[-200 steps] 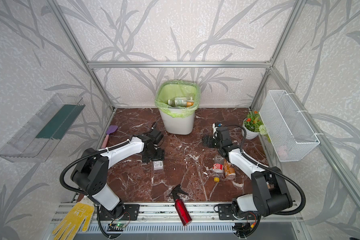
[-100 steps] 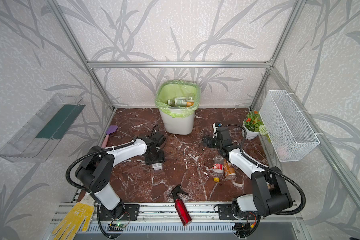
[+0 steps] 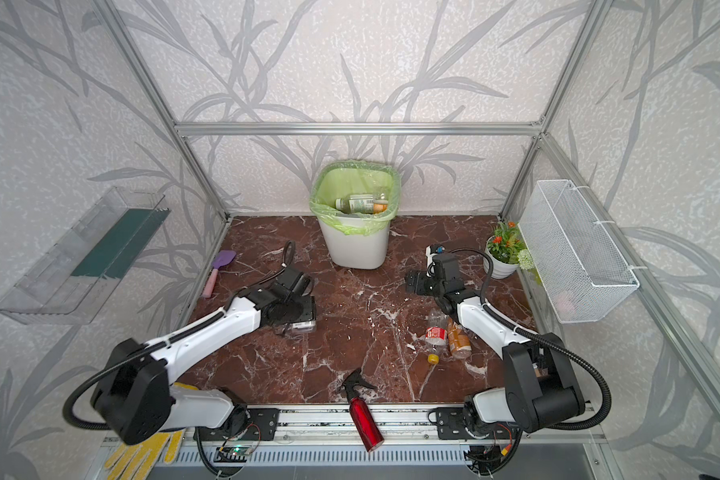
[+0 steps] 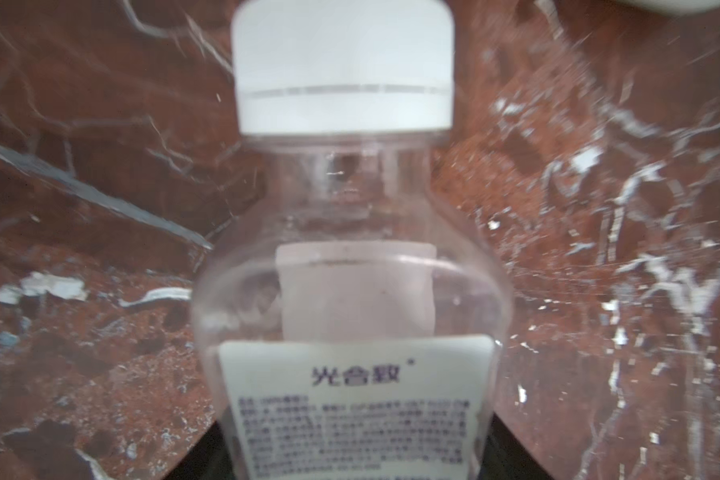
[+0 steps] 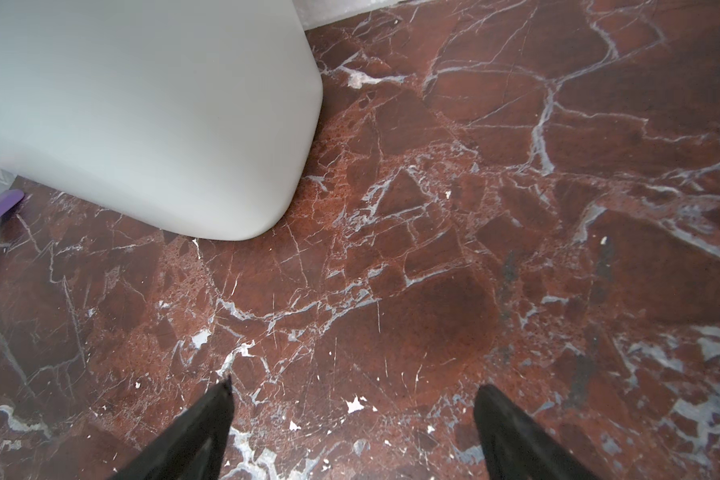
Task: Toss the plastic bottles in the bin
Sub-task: 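Lift the white-cap bottle with the left gripper over the bin and release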
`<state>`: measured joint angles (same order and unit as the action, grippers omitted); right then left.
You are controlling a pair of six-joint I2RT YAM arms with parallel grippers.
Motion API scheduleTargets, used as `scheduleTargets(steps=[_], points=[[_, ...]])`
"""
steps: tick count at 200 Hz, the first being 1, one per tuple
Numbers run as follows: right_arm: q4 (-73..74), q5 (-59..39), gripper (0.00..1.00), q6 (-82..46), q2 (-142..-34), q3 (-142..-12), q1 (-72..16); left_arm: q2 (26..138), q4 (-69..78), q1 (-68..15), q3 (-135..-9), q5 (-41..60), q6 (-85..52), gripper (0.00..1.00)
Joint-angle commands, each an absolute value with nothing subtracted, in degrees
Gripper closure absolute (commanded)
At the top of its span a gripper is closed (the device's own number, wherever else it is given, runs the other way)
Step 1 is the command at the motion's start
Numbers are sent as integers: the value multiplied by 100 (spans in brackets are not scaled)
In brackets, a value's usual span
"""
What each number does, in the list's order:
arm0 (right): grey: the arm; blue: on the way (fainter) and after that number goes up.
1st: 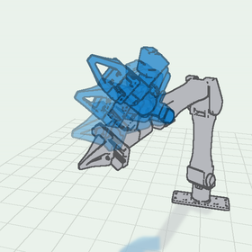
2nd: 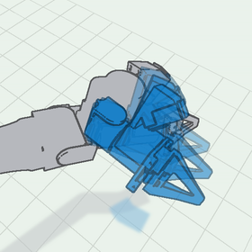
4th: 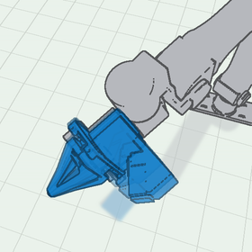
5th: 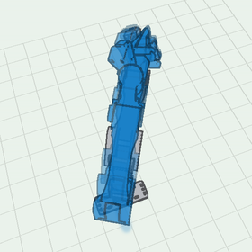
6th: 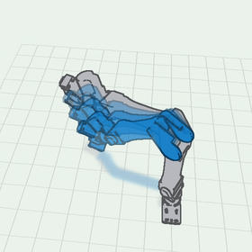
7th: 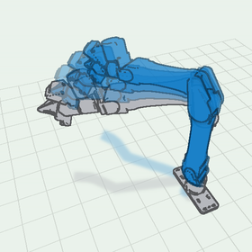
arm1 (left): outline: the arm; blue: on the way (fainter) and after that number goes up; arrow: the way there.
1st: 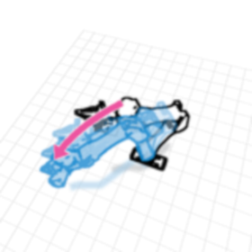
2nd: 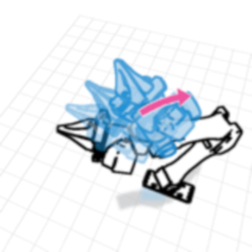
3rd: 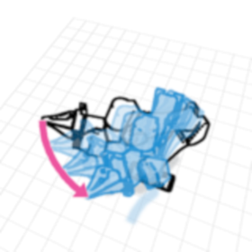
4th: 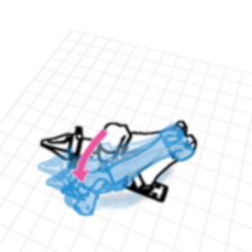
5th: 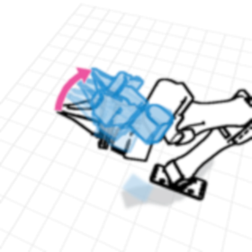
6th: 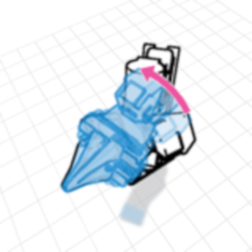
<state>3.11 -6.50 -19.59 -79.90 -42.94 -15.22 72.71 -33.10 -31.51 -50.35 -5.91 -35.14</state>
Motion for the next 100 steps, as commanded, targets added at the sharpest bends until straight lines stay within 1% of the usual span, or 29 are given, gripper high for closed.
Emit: scheduleTargets(steps=[1, 21, 33, 43, 51, 60, 82, 89, 100], points=[[188, -644, 9, -1851, -7998, -4504, -1556, 6207, -2679, -3126, -4855, -1198, -2909, 42], [39, -615, 9, -1760, -7931, -4596, -1582, 5176, -2208, -3121, -4775, -1525, -2443, 42], [33, -593, 9, -1741, -7893, -4584, -1586, 4718, -1495, -3113, -4748, -1619, -1956, 42], [52, -596, 9, -1748, -7882, -4570, -1591, 4557, -1031, -3119, -4985, -1604, -1591, 42], [60, -619, 9, -1777, -7883, -4578, -1595, 4650, -700, -3111, -5364, -1465, -1267, 42], [99, -649, 9, -1813, -7884, -4580, -1612, 5023, -462, -3101, -5974, -1254, -887, 43], [267, -659, 9, -1896, -7884, -4570, -1715, 6784, -588, -3092, -8483, -510, -282, 43], [326, -659, 9, -1930, -7891, -4570, -1756, 7534, -911, -3069, -9644, -261, -313, 40], [409, -668, 9, -1985, -7893, -4554, -1809, 8901, -1948, -3017, -11682, -88, -459, 35]])
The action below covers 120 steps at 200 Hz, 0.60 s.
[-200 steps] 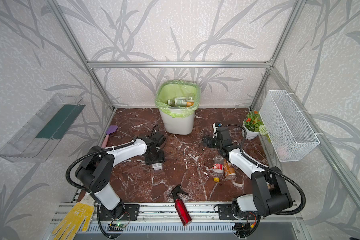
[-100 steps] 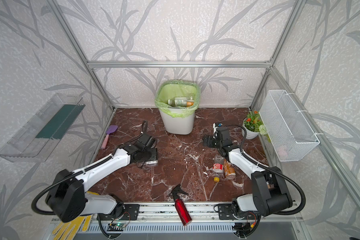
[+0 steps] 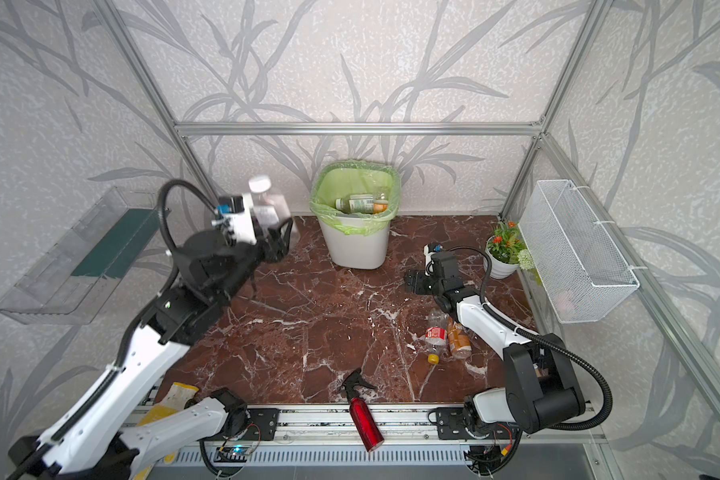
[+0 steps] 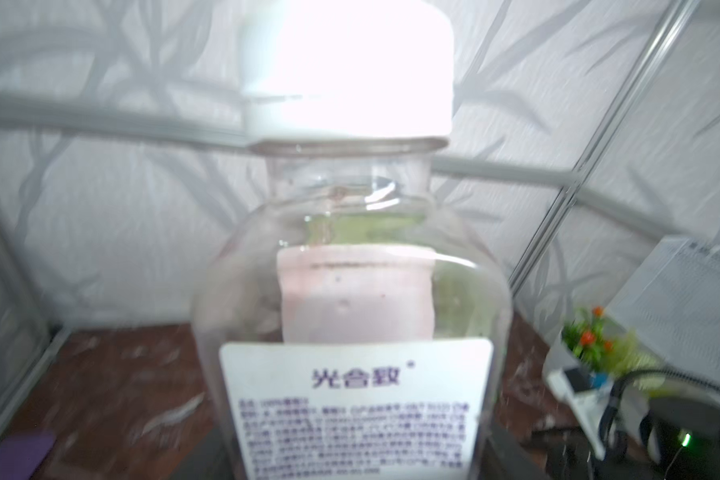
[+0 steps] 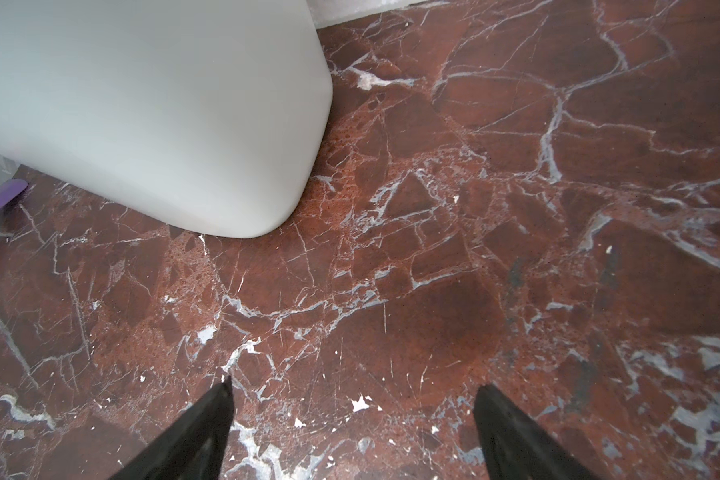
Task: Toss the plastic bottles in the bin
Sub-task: 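Lift the white-cap bottle with the left gripper over the bin and release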
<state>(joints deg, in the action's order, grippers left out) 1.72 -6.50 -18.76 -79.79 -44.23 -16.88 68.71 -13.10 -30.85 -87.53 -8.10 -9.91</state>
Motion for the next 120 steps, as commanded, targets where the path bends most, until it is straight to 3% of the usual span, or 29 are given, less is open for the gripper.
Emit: scheduleTargets(steps=[1, 19, 25, 29, 50, 75, 120], points=[[416, -672, 9, -1990, -7893, -4558, -1814, 8972, -2103, -3011, -11958, -92, -471, 34], [416, -703, 9, -2048, -7827, -4532, -1854, 11474, -4435, -2917, -16187, -170, -737, 19], [407, -690, 9, -2048, -7763, -4500, -1863, 12205, -5043, -2886, -17515, -211, -882, 4], [406, -659, 9, -2048, -7714, -4464, -1857, 12525, -5278, -2852, -17963, -147, -949, 1], [342, -491, 9, -1947, -7449, -4268, -1859, 11209, -4570, -2805, -15195, 89, -979, 1], [165, -422, 9, -1778, -7406, -4273, -1854, 9312, -2749, -2800, -12201, -429, -813, 1], [105, -409, 9, -1793, -7553, -4376, -1854, 7518, -2743, -2708, -10166, -1283, -416, 1]])
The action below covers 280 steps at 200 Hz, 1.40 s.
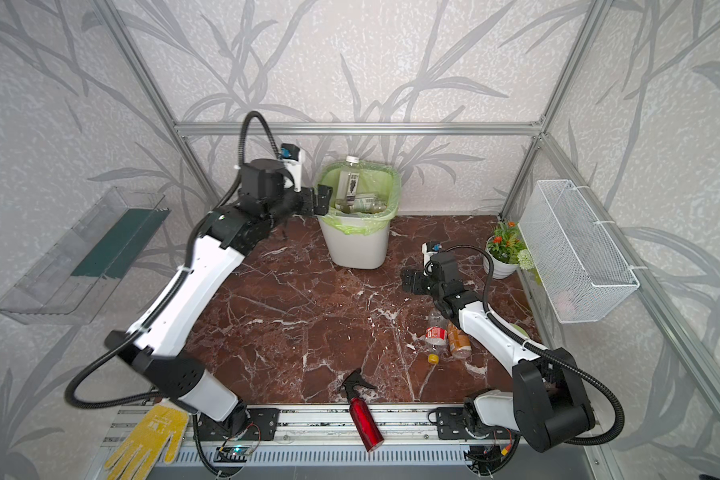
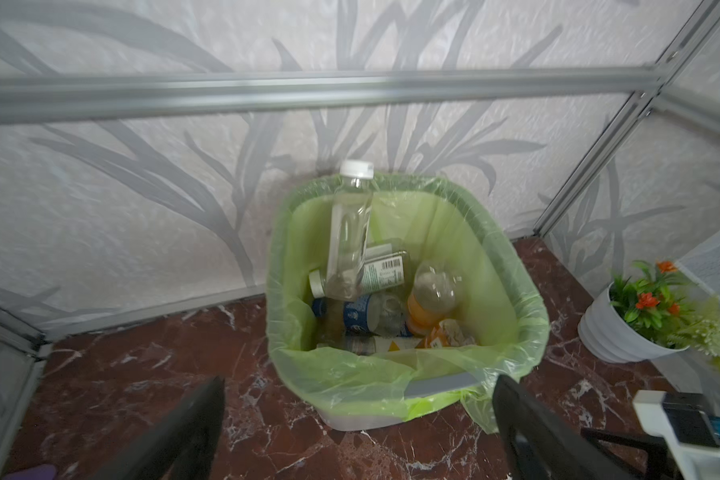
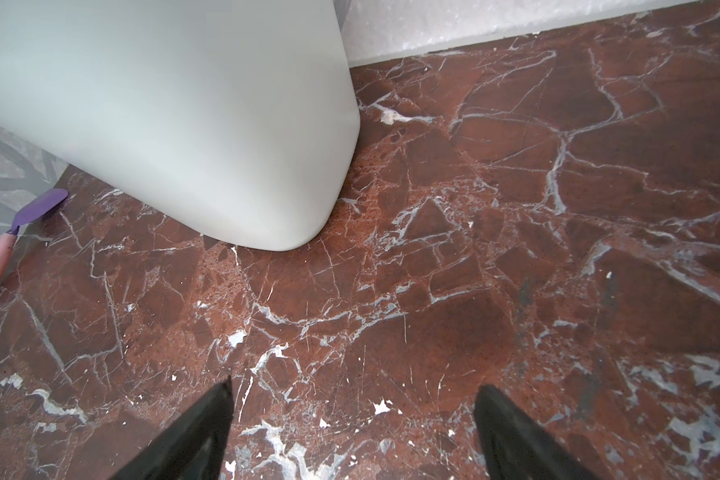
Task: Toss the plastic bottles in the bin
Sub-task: 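Lift the white-cap bottle with the left gripper over the bin and release, then withdraw the left arm while the right gripper grasps the clear crushed bottle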
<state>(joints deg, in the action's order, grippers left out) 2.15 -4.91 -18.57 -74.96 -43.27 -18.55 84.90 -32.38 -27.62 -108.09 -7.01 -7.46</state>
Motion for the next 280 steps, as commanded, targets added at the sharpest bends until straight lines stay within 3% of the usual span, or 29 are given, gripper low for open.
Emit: scheduleTargets(steps=[1, 30, 78, 111, 170, 280], points=[[101, -407, 9, -1793, -7556, -4376, -1854, 7472, -2738, -2708, -10111, -1296, -406, 1], [-247, -186, 9, -1787, -7381, -4362, -1854, 6603, -2644, -2518, -8550, -1796, -343, 1], [-1450, 429, 9, -1805, -6562, -4217, -1854, 6116, -2013, -1928, -6547, -1580, -700, 1], [-2230, 471, 9, -2286, -5924, -3855, -1870, 6636, -2103, -1876, -6511, -856, -1045, 3], [-3294, 1004, 11, -3210, -5290, -3364, -2451, 7190, -2256, -1872, -6445, -471, -1113, 5], [-2488, 721, 12, -3410, -7144, -3627, -2920, 7358, -2307, -1868, -6424, -301, -1311, 5]])
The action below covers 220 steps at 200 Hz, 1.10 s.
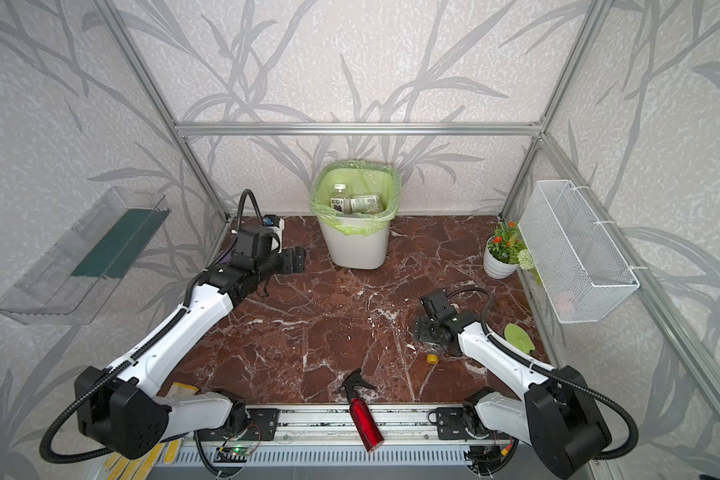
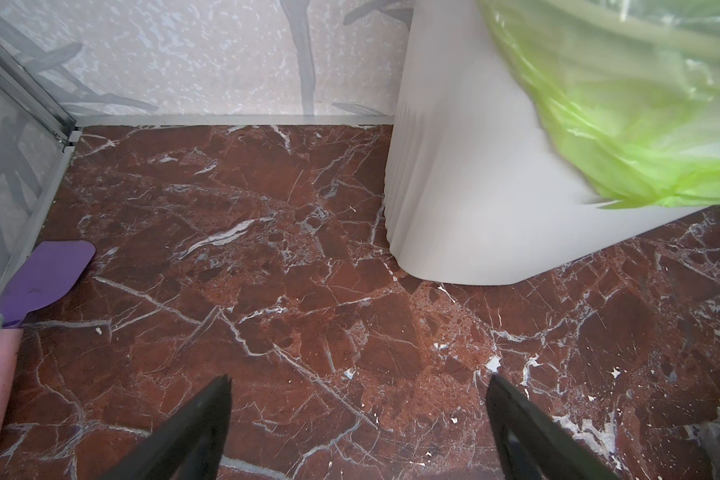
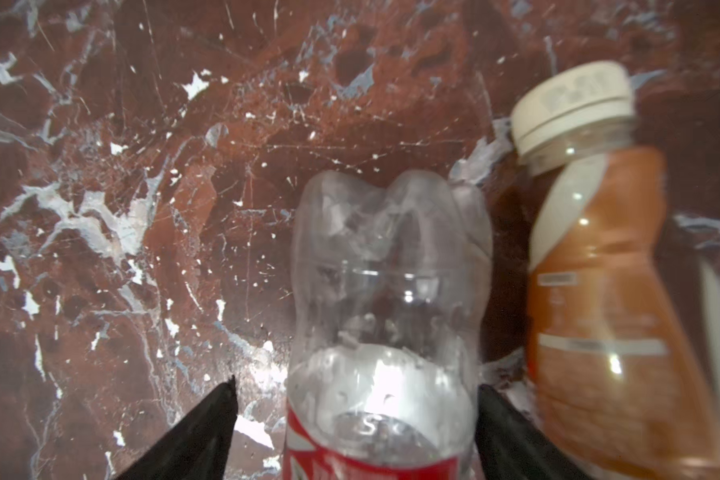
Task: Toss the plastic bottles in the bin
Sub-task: 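Withdraw the left arm while the right gripper grasps the clear crushed bottle, then lift the crushed bottle with the right gripper over the bin and release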
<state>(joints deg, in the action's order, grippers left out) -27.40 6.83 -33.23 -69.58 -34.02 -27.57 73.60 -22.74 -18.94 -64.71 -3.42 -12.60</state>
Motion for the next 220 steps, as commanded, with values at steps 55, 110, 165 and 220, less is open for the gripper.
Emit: scheduleTargets(steps=[55, 110, 165, 220], points=[[-2129, 949, 21, -3190, -7725, -3723, -2987, 7425, -2331, -1872, -6441, -322, -1316, 6], [-2025, 967, 41, -3129, -7905, -3853, -3089, 7502, -2331, -1872, -6448, -282, -1337, 6], [-1981, 1052, 50, -2990, -7679, -4075, -3099, 7581, -2330, -1872, -6451, -229, -1380, 6], [-1646, 1242, 52, -2836, -7247, -4171, -3103, 7664, -2326, -1870, -6451, -168, -1415, 7]])
